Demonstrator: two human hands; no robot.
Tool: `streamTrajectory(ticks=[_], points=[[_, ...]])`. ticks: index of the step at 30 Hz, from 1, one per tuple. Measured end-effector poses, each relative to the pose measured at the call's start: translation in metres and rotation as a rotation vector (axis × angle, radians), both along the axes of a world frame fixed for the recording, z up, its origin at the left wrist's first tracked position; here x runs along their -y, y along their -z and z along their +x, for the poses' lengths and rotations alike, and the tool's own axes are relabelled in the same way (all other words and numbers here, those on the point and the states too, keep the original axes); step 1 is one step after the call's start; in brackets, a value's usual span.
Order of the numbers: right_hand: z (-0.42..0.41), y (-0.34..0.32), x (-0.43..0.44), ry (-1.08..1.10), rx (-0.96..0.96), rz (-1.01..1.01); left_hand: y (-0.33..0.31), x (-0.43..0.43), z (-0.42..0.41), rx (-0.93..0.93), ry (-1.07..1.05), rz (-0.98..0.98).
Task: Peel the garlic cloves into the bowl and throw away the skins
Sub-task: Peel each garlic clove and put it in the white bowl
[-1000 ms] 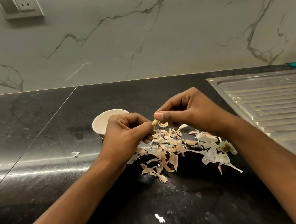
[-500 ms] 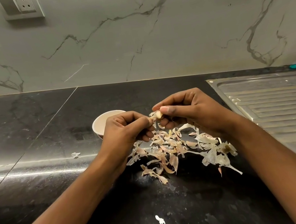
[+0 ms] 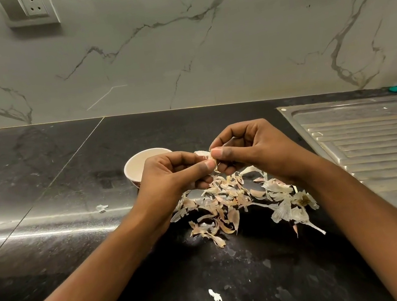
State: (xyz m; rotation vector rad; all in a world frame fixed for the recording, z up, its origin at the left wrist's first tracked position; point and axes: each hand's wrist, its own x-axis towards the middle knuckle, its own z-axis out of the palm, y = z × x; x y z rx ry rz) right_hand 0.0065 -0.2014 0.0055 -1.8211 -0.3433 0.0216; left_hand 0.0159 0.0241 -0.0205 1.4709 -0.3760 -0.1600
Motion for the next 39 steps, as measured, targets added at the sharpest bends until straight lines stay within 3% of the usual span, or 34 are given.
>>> streamTrajectory(ticks=[9,29,39], points=[[-0.001,0.001,-0.001,-0.046,0.065,-0.112,0.002,-0.002,0.003,-0.045,0.001,-0.066],[0.001,-0.003,0.015,-0.029,0.012,0.065,0.002,-0.001,0.005,-0.020,-0.069,-0.070],[0.003,0.002,0.013,-0.057,-0.023,0.055,0.003,0.000,0.001,0.027,0.000,0.049]])
